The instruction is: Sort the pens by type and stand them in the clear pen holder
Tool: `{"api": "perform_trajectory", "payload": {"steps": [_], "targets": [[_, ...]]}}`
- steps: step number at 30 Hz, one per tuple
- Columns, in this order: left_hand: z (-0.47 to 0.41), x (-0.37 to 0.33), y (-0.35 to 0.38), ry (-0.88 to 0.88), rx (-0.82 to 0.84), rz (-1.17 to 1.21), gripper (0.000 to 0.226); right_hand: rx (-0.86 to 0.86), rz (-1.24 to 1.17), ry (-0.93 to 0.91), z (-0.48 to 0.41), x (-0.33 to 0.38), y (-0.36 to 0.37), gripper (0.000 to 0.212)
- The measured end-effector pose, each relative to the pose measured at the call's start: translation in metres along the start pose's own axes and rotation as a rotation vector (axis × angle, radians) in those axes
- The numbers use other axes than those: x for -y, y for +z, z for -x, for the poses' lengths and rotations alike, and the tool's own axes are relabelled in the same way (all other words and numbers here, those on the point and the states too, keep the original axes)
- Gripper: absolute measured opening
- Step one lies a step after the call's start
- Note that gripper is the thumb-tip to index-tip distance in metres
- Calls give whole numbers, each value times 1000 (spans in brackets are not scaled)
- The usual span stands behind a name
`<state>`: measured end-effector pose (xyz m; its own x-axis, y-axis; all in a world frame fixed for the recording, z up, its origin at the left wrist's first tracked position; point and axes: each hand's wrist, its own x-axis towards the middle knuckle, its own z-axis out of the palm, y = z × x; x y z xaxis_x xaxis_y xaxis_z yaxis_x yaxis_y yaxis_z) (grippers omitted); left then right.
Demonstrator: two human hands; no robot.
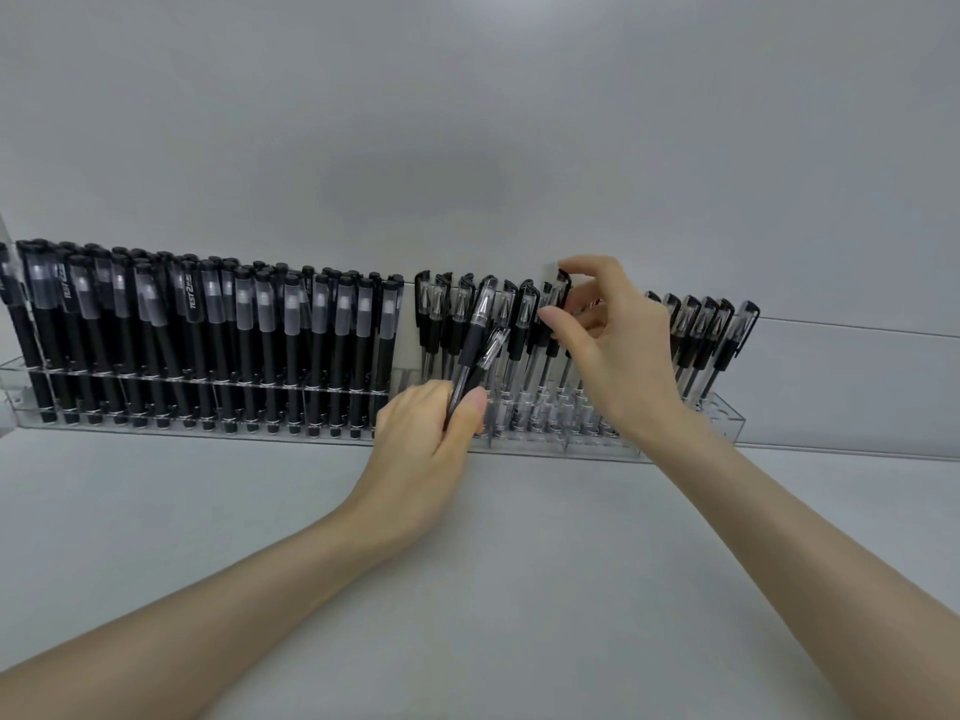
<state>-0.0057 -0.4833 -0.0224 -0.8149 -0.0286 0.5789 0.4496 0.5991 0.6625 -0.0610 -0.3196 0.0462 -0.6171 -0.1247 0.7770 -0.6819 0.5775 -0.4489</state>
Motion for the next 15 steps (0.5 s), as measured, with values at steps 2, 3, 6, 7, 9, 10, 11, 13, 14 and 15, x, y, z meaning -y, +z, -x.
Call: {"api": "perform_trajectory", "payload": {"steps": [2, 3, 6, 7, 9, 10, 11, 13, 14, 15], "targets": [[0, -1, 0, -8, 4, -12, 45, 53, 5, 20, -5, 3, -4, 30], [0, -1, 0, -11, 6, -16, 45, 79, 2, 35, -8, 3, -6, 29], [0, -2, -2, -23, 16, -19, 47, 139, -8, 78, -7, 3, -7, 28], [0, -2, -2, -28, 18, -17, 47, 148, -1, 80, -4, 3, -6, 28], [1, -3, -2, -36, 16, -10, 45, 137, 22, 68, 1, 2, -5, 30], [1, -4, -2, -40, 17, -9, 45, 128, 44, 58, 3, 3, -5, 30], [1, -4, -2, -46, 20, -9, 45, 116, 79, 46, 4, 4, -6, 31], [1, -5, -2, -52, 21, -9, 43, 76, 128, 41, 6, 6, -10, 33], [2, -6, -3, -48, 19, -2, 44, 49, 108, 58, 8, 7, -12, 32], [2, -7, -3, -41, 17, 11, 45, 30, 43, 86, 11, 10, -15, 28]]}}
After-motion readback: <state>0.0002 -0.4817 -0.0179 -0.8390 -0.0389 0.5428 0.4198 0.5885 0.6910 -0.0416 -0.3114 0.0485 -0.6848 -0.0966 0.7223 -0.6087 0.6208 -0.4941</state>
